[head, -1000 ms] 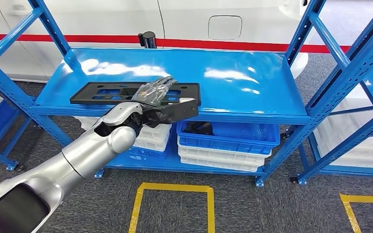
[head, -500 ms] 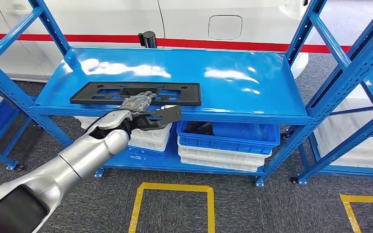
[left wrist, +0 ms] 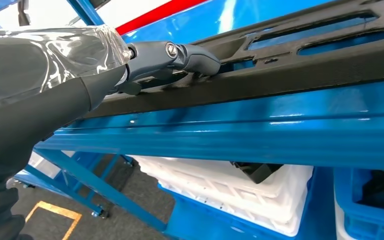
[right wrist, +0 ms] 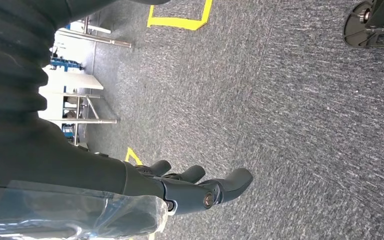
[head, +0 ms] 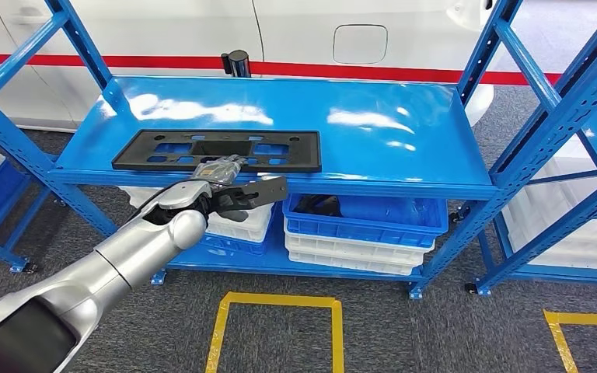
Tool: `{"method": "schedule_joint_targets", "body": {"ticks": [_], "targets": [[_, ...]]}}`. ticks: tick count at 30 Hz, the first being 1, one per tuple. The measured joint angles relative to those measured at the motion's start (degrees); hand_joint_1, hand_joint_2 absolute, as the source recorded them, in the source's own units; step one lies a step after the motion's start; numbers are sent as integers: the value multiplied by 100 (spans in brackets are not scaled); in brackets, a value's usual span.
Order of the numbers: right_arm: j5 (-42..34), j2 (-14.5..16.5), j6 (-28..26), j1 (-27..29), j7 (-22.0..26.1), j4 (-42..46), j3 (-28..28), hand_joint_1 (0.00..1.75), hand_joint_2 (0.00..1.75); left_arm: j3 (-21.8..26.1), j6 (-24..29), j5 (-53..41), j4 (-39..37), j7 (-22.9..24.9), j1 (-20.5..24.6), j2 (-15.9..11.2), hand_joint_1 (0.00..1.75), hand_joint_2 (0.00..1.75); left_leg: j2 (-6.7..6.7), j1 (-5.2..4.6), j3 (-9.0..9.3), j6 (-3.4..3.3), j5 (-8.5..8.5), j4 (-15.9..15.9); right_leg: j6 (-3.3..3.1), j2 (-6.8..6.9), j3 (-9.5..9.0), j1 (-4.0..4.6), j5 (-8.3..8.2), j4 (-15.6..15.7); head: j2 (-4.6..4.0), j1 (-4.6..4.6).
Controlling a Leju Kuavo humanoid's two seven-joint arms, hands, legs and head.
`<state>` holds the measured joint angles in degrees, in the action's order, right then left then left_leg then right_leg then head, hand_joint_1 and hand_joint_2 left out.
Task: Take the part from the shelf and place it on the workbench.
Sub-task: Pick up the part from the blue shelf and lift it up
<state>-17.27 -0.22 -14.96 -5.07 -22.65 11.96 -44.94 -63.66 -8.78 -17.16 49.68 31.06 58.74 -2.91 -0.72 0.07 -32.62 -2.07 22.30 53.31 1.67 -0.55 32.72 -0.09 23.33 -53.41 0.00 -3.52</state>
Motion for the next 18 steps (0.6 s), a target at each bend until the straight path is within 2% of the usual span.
{"method": "schedule_joint_targets", "body": {"ticks": [2,18], "targets": [[-4,0,4,0,2,0,-4,0,175,-13,-7,-19,1,47,3,-14,0,0,0,0,0,0,0,0,0,0,0,0,0,0,0,0],[-59,1,75,0,15,0,-18,0,175,-40,-117,-136,17,405,140,-243,0,0,0,0,2,1,-1,0,0,0,-1,0,0,-1,0,0]]}}
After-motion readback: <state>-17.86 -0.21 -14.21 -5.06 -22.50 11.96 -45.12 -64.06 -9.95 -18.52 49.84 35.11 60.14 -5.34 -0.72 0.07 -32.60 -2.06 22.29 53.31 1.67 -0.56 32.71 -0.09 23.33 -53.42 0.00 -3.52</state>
